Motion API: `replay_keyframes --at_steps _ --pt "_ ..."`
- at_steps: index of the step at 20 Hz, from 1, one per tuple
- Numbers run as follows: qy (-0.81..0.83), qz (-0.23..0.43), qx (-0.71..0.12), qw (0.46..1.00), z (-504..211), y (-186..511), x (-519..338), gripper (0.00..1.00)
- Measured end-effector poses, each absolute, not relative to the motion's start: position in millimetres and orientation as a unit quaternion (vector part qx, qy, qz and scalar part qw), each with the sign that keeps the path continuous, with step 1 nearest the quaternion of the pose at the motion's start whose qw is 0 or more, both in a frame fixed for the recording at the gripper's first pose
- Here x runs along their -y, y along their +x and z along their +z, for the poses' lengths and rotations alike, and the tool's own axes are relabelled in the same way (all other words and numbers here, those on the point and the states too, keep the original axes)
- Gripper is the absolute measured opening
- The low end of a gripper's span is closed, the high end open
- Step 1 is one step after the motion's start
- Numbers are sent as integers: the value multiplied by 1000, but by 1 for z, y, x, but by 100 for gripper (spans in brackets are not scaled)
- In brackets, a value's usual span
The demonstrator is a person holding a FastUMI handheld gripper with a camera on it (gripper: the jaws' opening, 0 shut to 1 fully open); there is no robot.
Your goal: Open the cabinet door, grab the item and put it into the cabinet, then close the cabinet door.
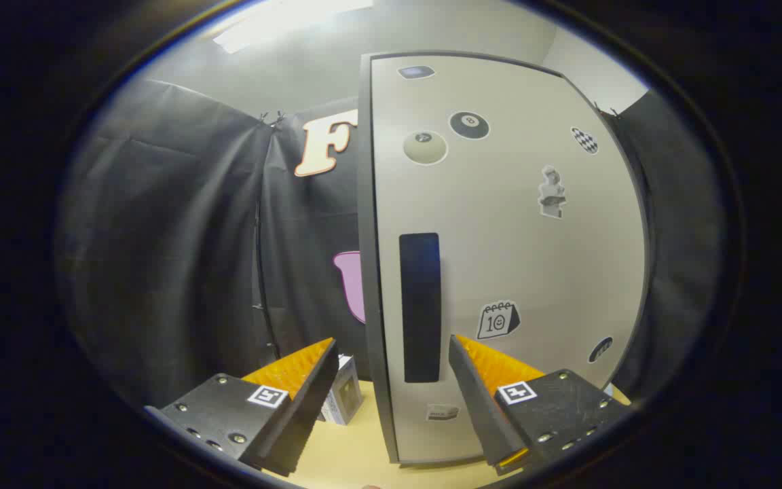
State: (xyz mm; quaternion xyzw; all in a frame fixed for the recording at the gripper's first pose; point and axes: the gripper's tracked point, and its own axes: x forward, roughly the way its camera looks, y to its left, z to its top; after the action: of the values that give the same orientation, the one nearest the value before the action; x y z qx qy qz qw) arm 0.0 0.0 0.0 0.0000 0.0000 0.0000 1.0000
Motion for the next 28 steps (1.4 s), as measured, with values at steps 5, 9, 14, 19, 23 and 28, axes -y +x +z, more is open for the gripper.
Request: replay_keyframes --at_steps 5,9,14,19,23,28 --pt "7 -21 10 1000 6 11 12 88" --pt "9 -30 12 999 6 17 19 80" --pt "10 -33 9 999 4 24 22 79" --pt "13 -52 3 999 -1 35 28 67" --pt "7 -45 4 999 -4 45 23 38" --pt "0 -44 4 999 -4 46 22 31"
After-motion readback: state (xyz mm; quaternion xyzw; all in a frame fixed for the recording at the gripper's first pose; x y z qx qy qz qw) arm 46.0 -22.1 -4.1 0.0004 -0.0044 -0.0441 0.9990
